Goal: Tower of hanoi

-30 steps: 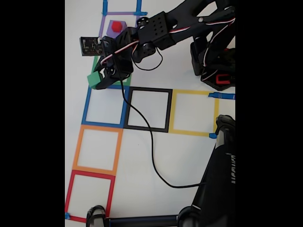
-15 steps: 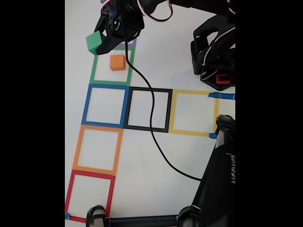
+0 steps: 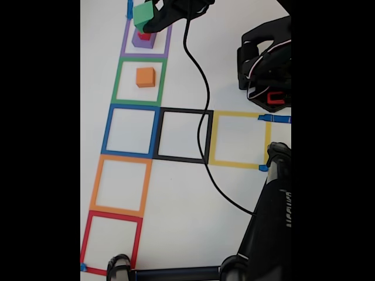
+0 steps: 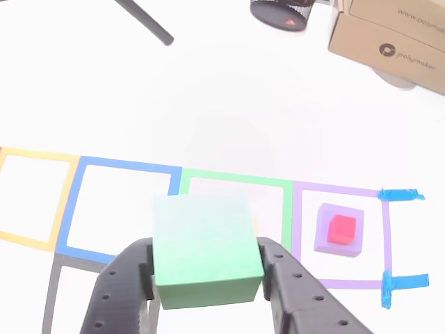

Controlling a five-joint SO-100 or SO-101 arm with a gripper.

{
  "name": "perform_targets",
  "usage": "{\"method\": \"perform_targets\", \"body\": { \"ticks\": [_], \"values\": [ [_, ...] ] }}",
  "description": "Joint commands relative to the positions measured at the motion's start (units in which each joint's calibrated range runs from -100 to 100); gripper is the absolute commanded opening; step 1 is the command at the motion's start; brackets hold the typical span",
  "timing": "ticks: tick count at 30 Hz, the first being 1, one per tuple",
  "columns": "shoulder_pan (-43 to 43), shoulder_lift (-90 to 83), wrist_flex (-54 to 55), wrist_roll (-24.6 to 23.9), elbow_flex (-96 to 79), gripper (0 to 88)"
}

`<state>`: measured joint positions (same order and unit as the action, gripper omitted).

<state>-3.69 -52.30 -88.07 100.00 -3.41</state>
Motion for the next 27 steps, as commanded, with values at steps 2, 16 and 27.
{"method": "perform_targets", "body": {
  "ticks": [2,16,27],
  "values": [
    [3.4,-2.73,7.1,0.0,-9.77,2.1],
    [6.47,-10.96,41.35,0.0,-53.96,1.5],
    [7.71,2.44,71.15,0.0,-70.23,1.3]
  ]
}}
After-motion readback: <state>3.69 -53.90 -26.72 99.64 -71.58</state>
